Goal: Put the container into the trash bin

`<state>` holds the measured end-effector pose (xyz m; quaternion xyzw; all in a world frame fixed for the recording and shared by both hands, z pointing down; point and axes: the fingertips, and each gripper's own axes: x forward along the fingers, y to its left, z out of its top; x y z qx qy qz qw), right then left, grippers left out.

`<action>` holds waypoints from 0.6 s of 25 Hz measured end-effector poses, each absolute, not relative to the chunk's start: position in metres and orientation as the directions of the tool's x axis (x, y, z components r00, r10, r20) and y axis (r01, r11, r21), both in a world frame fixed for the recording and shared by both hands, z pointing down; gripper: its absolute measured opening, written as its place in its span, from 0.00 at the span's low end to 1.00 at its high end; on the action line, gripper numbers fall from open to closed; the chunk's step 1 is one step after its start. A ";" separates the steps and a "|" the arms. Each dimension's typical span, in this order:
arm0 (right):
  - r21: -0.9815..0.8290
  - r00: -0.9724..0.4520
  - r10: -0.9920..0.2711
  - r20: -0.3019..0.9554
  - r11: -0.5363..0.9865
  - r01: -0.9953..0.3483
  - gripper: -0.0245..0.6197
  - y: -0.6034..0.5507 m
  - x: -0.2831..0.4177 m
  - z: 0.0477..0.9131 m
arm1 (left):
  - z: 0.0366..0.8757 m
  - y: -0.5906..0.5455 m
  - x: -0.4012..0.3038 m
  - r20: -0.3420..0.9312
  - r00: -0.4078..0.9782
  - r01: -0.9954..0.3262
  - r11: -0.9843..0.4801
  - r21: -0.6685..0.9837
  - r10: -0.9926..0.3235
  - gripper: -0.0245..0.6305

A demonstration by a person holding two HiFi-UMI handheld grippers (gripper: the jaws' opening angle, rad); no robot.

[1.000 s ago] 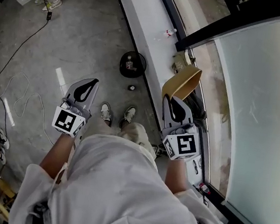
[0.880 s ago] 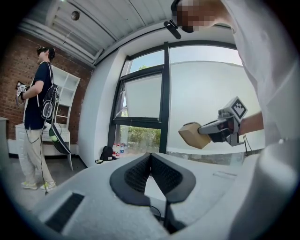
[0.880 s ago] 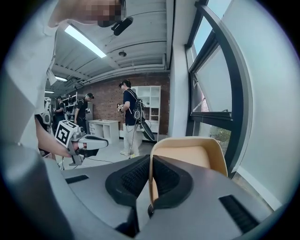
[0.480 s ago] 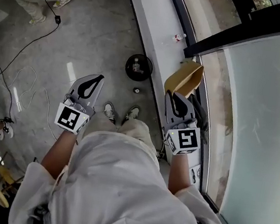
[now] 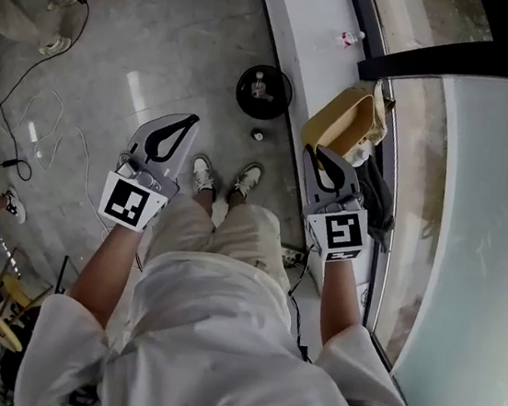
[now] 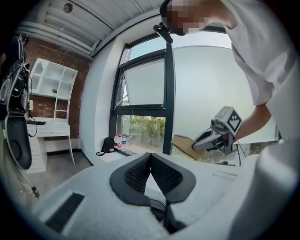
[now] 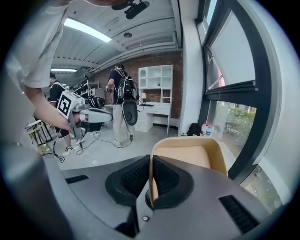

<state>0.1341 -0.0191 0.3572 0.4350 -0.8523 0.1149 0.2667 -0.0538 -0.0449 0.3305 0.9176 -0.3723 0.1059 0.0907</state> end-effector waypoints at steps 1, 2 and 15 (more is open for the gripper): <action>0.029 -0.485 -0.665 0.568 0.606 -0.795 0.06 -0.019 0.131 0.372 | 0.341 -0.045 -0.054 0.274 0.697 -0.705 -0.702 0.098 -0.662 0.06; 0.018 -0.491 -0.653 0.577 0.611 -0.792 0.06 -0.021 0.129 0.386 | 0.352 -0.046 -0.055 0.285 0.693 -0.709 -0.697 0.106 -0.662 0.06; -0.036 -0.495 -0.551 0.672 0.643 -0.765 0.06 -0.051 0.090 0.573 | 0.471 -0.069 -0.059 0.342 0.706 -0.692 -0.707 0.145 -0.620 0.06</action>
